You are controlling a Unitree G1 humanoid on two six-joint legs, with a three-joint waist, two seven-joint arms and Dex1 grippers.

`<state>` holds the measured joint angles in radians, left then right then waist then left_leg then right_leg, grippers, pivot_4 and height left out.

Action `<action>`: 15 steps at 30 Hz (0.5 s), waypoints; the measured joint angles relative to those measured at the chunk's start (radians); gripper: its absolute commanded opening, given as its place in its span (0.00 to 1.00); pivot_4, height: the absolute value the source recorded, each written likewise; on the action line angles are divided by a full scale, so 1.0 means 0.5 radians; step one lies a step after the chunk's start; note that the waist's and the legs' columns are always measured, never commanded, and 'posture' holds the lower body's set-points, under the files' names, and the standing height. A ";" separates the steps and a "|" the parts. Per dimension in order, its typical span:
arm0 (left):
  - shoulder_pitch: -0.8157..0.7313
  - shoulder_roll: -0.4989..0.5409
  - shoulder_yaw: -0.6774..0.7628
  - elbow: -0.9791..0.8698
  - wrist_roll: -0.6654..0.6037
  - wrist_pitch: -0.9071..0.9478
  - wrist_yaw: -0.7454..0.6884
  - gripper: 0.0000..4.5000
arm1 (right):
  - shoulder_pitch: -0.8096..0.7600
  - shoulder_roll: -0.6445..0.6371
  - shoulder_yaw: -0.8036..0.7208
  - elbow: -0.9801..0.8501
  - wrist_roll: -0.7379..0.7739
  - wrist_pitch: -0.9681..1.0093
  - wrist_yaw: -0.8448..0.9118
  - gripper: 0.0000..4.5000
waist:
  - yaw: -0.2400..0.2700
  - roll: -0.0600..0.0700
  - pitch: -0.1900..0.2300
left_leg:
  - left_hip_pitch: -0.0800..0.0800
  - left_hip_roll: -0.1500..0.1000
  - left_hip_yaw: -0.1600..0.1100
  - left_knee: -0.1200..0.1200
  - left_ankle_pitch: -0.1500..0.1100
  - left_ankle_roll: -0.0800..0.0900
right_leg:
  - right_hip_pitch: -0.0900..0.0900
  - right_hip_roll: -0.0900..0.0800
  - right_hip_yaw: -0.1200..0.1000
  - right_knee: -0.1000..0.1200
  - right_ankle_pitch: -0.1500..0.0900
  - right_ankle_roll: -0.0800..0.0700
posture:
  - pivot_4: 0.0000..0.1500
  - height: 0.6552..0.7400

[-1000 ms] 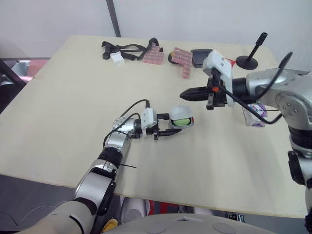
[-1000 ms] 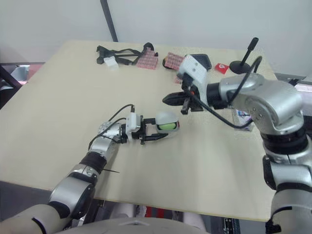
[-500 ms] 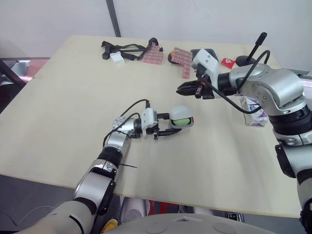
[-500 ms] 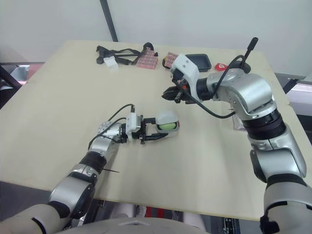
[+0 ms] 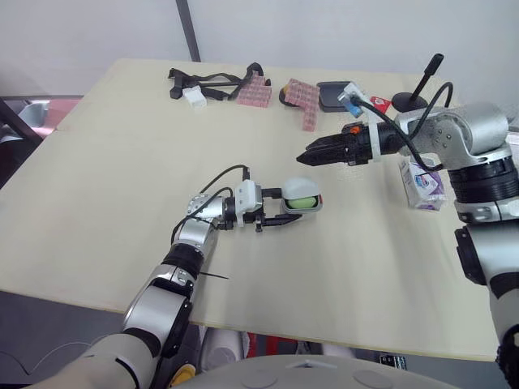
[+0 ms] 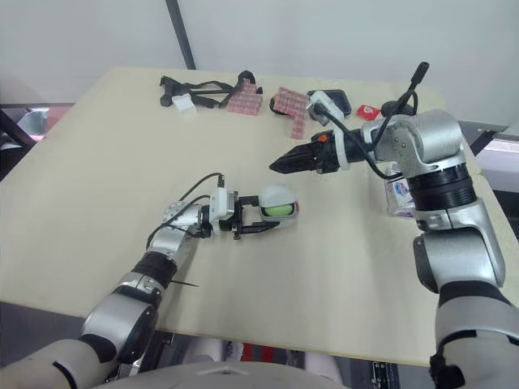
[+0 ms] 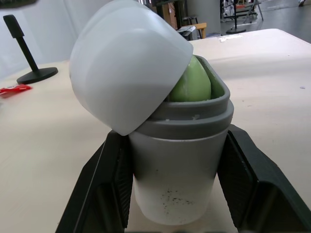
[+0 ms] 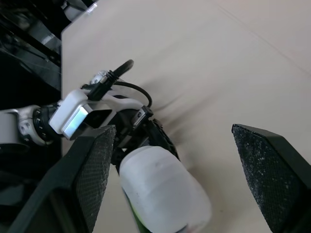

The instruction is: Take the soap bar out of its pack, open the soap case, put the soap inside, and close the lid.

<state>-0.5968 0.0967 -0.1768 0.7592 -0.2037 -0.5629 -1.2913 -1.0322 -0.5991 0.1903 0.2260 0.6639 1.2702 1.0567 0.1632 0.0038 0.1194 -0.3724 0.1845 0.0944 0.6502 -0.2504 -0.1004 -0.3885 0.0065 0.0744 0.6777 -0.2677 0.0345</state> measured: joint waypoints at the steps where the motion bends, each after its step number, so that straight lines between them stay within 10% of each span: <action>1: 0.000 -0.001 0.000 0.000 0.000 0.000 0.001 0.43 | -0.001 0.007 -0.001 0.010 0.004 0.005 0.018 0.92 | 0.001 0.000 0.000 | 0.000 0.000 0.000 0.000 0.000 0.000 | 0.000 0.000 0.000 0.000 0.000 0.000 | 1.00 1.00; 15: 0.007 0.000 -0.001 -0.014 0.003 0.005 0.017 0.43 | 0.112 0.018 0.082 0.041 -0.033 -0.044 0.143 0.92 | 0.002 0.000 0.000 | 0.000 0.000 0.000 0.001 0.000 0.000 | -0.001 0.001 0.000 0.001 0.000 0.000 | 1.00 1.00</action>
<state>-0.5931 0.0969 -0.1773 0.7522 -0.2024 -0.5604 -1.2829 -0.9763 -0.5899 0.2314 0.2465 0.6472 1.2481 1.1282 0.1643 0.0037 0.1194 -0.3725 0.1845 0.0944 0.6506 -0.2505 -0.1002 -0.3888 0.0070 0.0743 0.6783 -0.2677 0.0345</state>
